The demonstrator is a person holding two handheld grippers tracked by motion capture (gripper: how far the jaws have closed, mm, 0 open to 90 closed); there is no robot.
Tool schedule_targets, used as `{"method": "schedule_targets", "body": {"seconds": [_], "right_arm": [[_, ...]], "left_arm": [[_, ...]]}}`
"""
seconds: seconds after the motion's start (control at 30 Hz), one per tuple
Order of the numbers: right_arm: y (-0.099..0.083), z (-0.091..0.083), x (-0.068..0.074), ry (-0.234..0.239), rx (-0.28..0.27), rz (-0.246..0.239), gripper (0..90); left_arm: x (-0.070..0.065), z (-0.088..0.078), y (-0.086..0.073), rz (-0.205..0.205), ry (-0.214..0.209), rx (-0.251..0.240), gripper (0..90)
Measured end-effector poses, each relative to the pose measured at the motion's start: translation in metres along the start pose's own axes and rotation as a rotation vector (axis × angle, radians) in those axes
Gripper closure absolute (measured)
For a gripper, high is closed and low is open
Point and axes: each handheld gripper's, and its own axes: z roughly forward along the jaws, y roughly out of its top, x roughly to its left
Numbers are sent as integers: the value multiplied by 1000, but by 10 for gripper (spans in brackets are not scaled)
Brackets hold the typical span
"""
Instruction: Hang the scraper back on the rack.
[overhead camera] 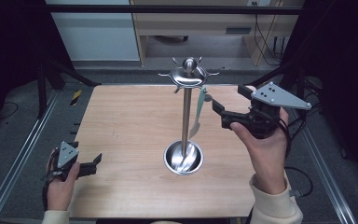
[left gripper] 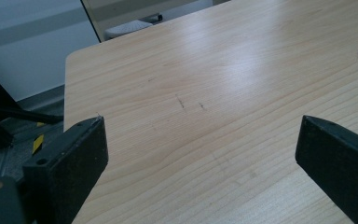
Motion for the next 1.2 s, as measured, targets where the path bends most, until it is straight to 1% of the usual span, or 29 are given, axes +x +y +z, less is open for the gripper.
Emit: {"method": "schedule_targets", "body": {"seconds": [0.03,0.17,0.3,0.37,0.47,0.6,0.83,0.9,0.97,1.07,1.2], "right_arm": [[-1,0,-1,-4,5,-3,118],[-5,-1,-7,-10,-22,5,76],[-9,0,-12,-27,-23,-3,54],[-12,2,-16,-34,-9,-1,49],[-17,5,-21,-47,9,14,55],[-23,9,-27,-76,37,28,63],[-35,15,-35,-120,65,21,79],[-40,14,-37,-138,74,20,77],[-47,12,-39,-156,77,31,78],[-57,14,-39,-156,97,49,78],[-68,20,-39,-171,113,44,80]], "left_arm": [[0,0,0,0,-1,2,22],[-1,0,0,4,0,3,22],[0,0,0,1,2,3,22],[0,0,0,1,2,3,22],[0,0,0,0,1,2,22],[0,0,0,1,1,2,22],[1,0,-1,2,3,7,22],[1,0,-1,0,5,5,22],[2,0,-1,1,6,8,22],[1,0,-1,2,6,10,21],[1,-1,-1,4,10,10,21]]}}
